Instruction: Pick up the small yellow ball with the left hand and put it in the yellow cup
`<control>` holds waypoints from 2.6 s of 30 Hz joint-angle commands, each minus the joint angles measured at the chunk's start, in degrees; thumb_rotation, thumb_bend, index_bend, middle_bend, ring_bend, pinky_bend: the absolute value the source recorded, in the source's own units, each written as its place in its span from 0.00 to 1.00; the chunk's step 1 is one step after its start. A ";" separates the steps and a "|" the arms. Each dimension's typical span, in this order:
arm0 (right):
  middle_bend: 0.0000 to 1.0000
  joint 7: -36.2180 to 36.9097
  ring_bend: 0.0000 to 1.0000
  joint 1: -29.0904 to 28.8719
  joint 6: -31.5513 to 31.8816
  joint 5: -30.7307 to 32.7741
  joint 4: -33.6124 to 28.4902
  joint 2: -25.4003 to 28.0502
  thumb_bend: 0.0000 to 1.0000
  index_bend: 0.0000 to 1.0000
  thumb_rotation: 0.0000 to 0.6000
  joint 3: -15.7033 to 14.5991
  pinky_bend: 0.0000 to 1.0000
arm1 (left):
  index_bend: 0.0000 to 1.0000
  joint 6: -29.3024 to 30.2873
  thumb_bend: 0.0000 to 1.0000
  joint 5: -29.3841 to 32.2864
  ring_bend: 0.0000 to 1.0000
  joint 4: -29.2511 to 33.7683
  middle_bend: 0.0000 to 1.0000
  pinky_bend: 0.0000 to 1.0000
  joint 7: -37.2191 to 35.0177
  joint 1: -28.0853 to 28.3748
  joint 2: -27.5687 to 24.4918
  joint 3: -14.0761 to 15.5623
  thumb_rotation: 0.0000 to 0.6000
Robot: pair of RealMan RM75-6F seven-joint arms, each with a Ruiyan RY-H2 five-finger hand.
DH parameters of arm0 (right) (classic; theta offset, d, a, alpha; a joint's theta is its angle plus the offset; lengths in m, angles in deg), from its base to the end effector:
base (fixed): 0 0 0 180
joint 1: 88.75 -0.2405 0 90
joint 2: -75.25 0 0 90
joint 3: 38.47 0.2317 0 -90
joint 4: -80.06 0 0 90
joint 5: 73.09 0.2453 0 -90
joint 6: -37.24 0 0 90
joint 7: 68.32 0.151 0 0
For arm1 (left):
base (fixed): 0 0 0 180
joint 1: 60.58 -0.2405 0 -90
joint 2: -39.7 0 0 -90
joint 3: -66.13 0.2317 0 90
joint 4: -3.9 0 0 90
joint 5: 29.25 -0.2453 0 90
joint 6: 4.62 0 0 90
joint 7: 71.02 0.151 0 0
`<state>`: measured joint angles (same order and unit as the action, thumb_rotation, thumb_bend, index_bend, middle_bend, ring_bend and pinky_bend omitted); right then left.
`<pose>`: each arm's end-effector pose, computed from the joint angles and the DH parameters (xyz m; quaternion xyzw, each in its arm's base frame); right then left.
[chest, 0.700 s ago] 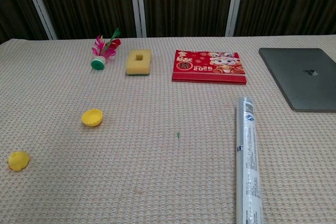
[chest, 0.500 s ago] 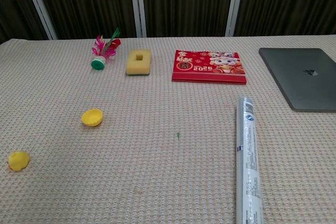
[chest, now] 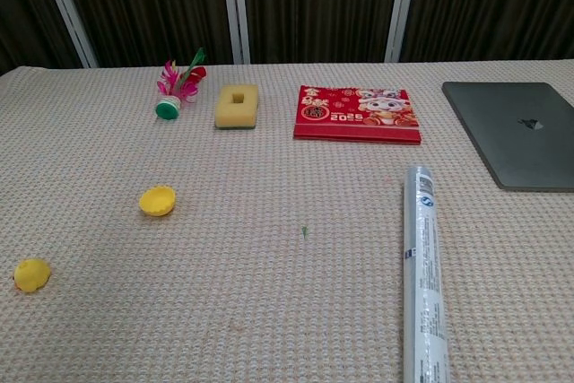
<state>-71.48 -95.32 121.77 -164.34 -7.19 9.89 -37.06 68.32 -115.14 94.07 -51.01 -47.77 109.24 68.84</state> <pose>-0.3055 -0.1928 0.1084 0.6536 -0.3302 0.3664 0.5741 -0.2924 0.1999 0.0474 -0.7382 -0.3188 -0.2532 0.5378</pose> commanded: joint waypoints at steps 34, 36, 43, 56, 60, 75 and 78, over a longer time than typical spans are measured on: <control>0.00 0.53 0.00 0.17 0.69 -0.51 0.71 -0.36 0.00 0.37 1.00 -0.04 0.00 | 0.28 -11.72 0.16 2.67 0.00 -4.90 0.00 0.00 1.37 7.50 4.95 -2.05 1.00; 0.00 0.54 0.00 0.17 0.73 -0.58 0.72 -0.32 0.00 0.37 1.00 -0.06 0.00 | 0.28 -12.30 0.17 3.10 0.00 -4.65 0.00 0.00 0.90 7.70 5.46 -1.97 1.00; 0.00 0.69 0.00 0.16 0.82 -0.81 0.84 -0.33 0.00 0.37 1.00 -0.13 0.00 | 0.28 -13.95 0.18 4.36 0.00 -3.60 0.00 0.00 1.74 8.47 6.70 -1.43 1.00; 0.00 0.84 0.00 0.15 0.76 -0.72 0.80 -0.31 0.00 0.37 1.00 -0.11 0.00 | 0.33 -14.07 0.23 3.79 0.00 0.96 0.00 0.00 1.46 9.06 5.80 -0.21 1.00; 0.00 0.88 0.00 0.15 0.77 -0.74 0.86 -0.34 0.00 0.37 1.00 -0.11 0.00 | 0.34 -13.52 0.23 3.61 0.00 1.15 0.00 0.00 1.82 8.89 5.63 0.22 1.00; 0.00 0.91 0.00 0.16 0.76 -0.64 0.77 -0.36 0.00 0.37 1.00 -0.08 0.00 | 0.39 -14.40 0.24 6.17 0.00 -1.14 0.00 0.00 2.63 8.64 5.95 1.06 1.00; 0.00 0.95 0.00 0.16 0.76 -0.65 0.79 -0.35 0.00 0.37 1.00 -0.08 0.00 | 0.39 -14.68 0.24 6.87 0.00 -1.67 0.00 0.01 2.83 8.70 6.37 0.97 1.00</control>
<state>-70.53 -95.16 122.53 -164.99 -6.40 9.55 -37.14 53.73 -108.40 92.52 -48.26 -39.10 115.50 69.84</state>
